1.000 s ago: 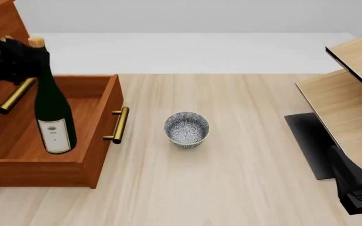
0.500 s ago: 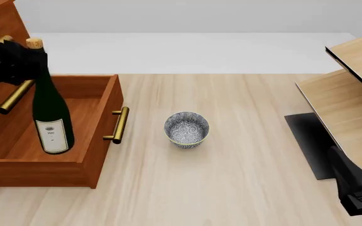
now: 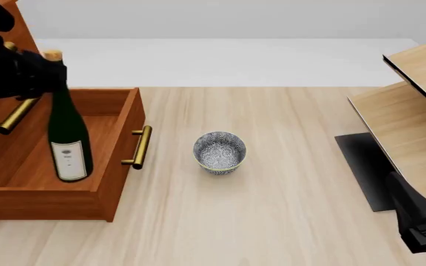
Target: Put the wine bottle in the bottom drawer of the cabinet.
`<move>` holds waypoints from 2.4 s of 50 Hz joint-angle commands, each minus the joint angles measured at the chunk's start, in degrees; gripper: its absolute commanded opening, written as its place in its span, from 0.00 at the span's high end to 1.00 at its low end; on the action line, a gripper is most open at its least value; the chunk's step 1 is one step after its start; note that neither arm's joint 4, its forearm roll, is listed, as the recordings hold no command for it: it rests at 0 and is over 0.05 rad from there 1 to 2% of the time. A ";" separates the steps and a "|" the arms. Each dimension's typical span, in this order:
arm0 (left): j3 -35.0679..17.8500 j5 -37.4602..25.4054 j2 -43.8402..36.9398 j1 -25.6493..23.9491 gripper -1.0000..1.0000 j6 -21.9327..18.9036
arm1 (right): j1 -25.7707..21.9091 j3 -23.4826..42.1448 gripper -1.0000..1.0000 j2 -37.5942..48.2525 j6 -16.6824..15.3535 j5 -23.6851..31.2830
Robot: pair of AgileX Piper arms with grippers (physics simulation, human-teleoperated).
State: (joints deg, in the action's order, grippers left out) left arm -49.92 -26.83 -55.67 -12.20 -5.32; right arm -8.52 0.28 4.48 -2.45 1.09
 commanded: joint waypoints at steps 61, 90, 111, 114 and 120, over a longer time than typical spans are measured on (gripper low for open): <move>3.12 4.63 -8.44 -0.90 1.00 3.95 | 0.47 0.04 0.00 -0.94 -0.15 1.10; 0.07 7.68 -15.89 -1.58 1.00 5.70 | 0.90 0.12 0.00 -0.98 -0.03 1.18; -0.80 10.26 -20.23 -1.53 1.00 9.12 | 1.00 0.03 0.00 -0.84 -0.07 1.18; -0.75 10.61 -20.83 -1.77 1.00 10.20 | 1.03 -0.02 0.00 -0.89 -0.13 1.28; -0.68 11.64 -22.07 -1.30 1.00 10.42 | 1.04 -0.01 0.00 -0.81 -0.08 1.22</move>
State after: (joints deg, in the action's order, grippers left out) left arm -50.45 -15.58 -75.42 -12.84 4.90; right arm -7.48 0.32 3.02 -2.53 2.93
